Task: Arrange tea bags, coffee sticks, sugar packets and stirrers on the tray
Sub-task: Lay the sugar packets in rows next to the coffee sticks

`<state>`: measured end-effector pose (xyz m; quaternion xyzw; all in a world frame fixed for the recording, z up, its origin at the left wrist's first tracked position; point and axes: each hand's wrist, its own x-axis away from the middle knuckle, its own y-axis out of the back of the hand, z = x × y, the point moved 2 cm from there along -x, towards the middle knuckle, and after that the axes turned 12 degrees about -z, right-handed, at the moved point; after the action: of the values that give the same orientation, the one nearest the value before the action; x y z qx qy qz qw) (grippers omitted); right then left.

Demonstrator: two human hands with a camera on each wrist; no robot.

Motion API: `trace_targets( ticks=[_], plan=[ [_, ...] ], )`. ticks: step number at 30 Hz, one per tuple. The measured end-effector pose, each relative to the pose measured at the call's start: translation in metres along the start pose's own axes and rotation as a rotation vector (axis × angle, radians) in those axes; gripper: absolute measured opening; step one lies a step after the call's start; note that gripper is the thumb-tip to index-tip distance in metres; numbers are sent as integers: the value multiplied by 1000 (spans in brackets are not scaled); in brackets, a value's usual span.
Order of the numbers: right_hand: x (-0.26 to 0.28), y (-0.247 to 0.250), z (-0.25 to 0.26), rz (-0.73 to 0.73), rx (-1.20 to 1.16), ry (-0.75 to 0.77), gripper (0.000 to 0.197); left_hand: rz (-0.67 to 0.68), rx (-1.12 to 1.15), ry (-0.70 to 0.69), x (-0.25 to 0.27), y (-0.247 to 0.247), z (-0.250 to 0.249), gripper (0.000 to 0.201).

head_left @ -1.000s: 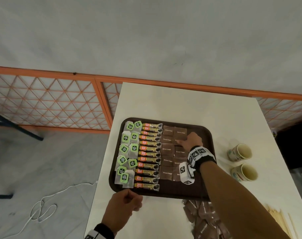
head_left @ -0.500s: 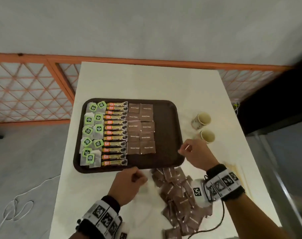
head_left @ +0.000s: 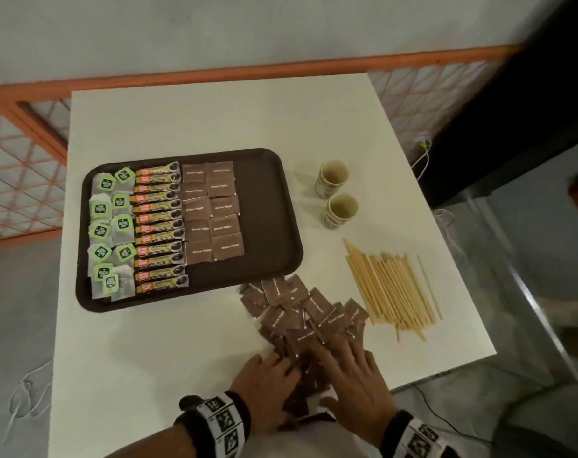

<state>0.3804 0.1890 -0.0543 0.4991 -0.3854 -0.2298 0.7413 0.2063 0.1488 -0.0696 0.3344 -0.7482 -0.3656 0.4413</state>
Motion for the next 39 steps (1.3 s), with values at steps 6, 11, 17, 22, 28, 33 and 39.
trace_targets(
  ticks=[6,11,17,22,28,33,39],
  plan=[
    [-25,-12,15,-63,14,165,101,183,-12,53,11,-25,-5,77],
    [-44,-11,19,-95,76,190,88,0,76,84,13,-25,-5,74],
    [-56,-9,14,-55,111,279,85,-49,51,106,9,-4,-3,58],
    [-64,3,15,-54,80,300,61,-19,163,172,7,0,0,39],
    [-80,18,3,-201,-240,219,32,-158,878,466,12,18,30,11],
    [-92,46,-18,-208,-555,-125,16,-290,1415,732,8,41,46,24],
    [-84,85,-23,-201,-950,-303,39,-333,1745,814,2,48,42,33]
  ],
)
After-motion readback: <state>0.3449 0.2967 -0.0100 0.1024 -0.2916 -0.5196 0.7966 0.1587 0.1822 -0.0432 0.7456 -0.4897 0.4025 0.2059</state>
